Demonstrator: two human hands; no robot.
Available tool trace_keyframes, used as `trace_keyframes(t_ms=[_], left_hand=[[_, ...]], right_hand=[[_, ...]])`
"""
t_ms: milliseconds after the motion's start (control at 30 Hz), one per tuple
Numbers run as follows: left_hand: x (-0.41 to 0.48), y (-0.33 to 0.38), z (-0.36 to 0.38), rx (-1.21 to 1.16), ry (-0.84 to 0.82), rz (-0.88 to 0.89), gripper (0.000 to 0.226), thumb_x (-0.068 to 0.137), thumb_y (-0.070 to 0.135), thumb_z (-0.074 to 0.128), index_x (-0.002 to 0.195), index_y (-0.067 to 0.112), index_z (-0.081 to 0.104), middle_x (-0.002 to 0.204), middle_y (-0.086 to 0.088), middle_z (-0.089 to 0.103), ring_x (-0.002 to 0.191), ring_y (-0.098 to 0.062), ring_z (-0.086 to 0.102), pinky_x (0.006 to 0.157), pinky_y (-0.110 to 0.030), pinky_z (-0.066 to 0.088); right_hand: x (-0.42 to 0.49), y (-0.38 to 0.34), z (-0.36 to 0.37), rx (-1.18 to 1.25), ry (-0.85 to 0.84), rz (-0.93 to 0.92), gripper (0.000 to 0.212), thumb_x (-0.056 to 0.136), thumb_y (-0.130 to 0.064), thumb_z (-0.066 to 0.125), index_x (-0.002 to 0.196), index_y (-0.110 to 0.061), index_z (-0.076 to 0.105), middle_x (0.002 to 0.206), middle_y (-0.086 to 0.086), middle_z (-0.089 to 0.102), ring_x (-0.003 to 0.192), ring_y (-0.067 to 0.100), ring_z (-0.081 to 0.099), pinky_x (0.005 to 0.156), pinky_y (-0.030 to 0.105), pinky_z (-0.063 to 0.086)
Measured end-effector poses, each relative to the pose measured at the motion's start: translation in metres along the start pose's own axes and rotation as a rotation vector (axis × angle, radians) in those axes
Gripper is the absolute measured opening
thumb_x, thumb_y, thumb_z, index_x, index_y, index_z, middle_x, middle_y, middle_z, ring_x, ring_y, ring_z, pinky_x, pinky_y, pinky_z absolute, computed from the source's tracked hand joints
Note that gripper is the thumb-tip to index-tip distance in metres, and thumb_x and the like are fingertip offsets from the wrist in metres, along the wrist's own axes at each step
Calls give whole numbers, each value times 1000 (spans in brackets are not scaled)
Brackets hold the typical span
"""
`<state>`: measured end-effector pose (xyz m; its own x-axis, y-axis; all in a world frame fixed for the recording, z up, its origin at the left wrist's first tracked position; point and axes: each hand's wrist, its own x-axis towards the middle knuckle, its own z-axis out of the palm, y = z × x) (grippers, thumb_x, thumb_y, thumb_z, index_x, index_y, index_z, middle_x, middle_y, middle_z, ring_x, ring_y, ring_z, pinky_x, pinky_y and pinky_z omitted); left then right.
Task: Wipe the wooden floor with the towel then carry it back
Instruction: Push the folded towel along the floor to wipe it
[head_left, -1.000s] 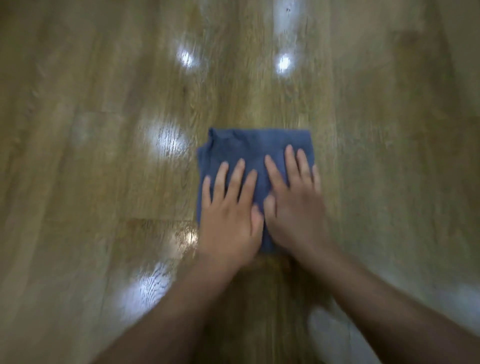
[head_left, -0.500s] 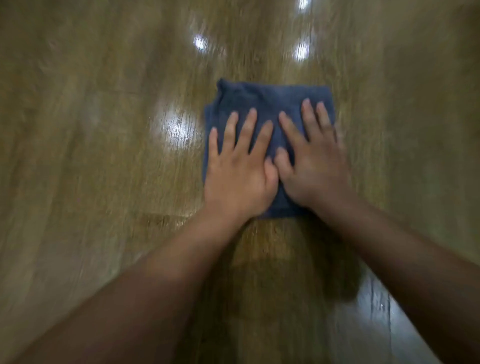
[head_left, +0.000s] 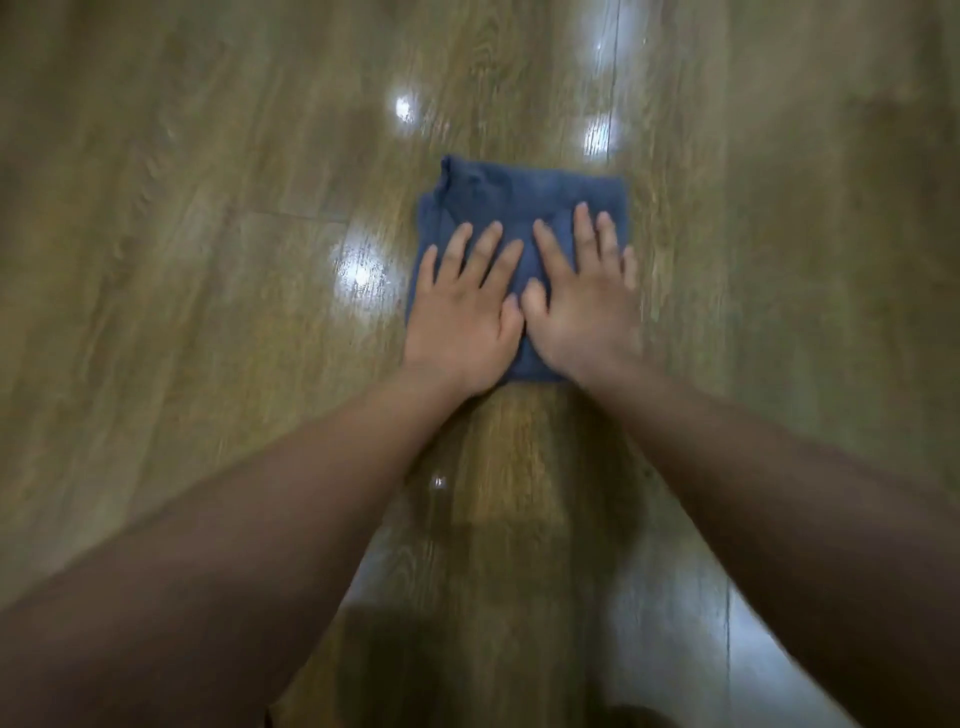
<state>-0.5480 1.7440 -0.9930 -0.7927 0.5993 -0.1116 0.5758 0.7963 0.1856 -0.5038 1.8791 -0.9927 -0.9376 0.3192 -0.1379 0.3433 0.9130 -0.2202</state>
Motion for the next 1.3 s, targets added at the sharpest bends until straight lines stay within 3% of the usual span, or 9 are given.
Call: trace_keyframes(t_ms=[133, 233, 367, 600, 800, 967, 1067, 1167, 1300], left_hand=[[-143, -5, 9, -104, -30, 37, 63, 91, 34, 37, 152, 20, 38, 162, -2, 29, 151, -25, 19, 119, -53, 19], [-199, -11, 19, -134, -47, 70, 69, 85, 30, 43, 153, 23, 35, 162, -1, 28, 151, -25, 18, 116, -55, 18], [-127, -22, 14, -159, 7, 34, 63, 90, 32, 36, 153, 24, 35, 162, -1, 28, 151, -26, 19, 120, -53, 13], [99, -79, -9, -39, 98, 9, 65, 90, 35, 24, 155, 24, 31, 163, -4, 26, 151, -26, 17, 122, -49, 10], [194, -104, -30, 31, -114, 77, 59, 103, 35, 25, 159, 23, 11, 167, -4, 3, 153, -28, -2, 121, -50, -2], [78, -121, -31, 114, -225, 200, 66, 103, 48, 26, 159, 17, 8, 167, -10, 2, 152, -35, -1, 120, -50, 2], [-90, -137, -25, 52, -216, 301, 74, 98, 55, 25, 156, 9, 20, 163, -18, 16, 150, -43, 8, 120, -58, 10], [-256, -140, -3, 1, -179, 275, 70, 99, 52, 36, 156, 13, 25, 161, -17, 25, 149, -43, 15, 112, -67, 21], [-273, -149, 21, 2, -139, 367, 74, 95, 54, 39, 157, 18, 24, 163, -13, 23, 149, -43, 19, 115, -65, 18]], right_hand=[[-146, -33, 27, 30, -7, 10, 66, 96, -41, 37, 158, -23, 25, 167, 14, 11, 154, 33, 6, 120, 58, 16], [-200, -46, 43, 20, -22, -22, 68, 90, -42, 42, 154, -20, 35, 164, 18, 19, 152, 38, 15, 115, 62, 20], [-136, -45, 39, 7, 28, -21, 69, 91, -43, 37, 156, -20, 30, 164, 19, 18, 152, 38, 12, 117, 62, 19], [91, -41, 12, -7, 90, 69, 67, 96, -47, 28, 159, -28, 17, 167, 14, 2, 154, 33, -3, 123, 56, 1], [175, -38, -6, -48, 1, 79, 63, 101, -46, 23, 160, -29, 8, 167, 13, -6, 153, 35, -8, 122, 57, -1], [61, -74, 13, 10, 16, 62, 66, 98, -45, 33, 159, -27, 17, 167, 15, 1, 154, 36, -2, 122, 57, 4], [-86, -123, 36, 34, 20, 22, 68, 96, -42, 41, 158, -23, 24, 167, 17, 6, 154, 37, 3, 120, 60, 13], [-226, -161, 64, 59, -67, -21, 73, 86, -45, 50, 154, -22, 35, 166, 18, 11, 152, 39, 12, 113, 65, 24], [-241, -162, 84, 60, -43, 5, 78, 75, -47, 55, 150, -26, 40, 163, 15, 24, 151, 38, 19, 113, 64, 22]])
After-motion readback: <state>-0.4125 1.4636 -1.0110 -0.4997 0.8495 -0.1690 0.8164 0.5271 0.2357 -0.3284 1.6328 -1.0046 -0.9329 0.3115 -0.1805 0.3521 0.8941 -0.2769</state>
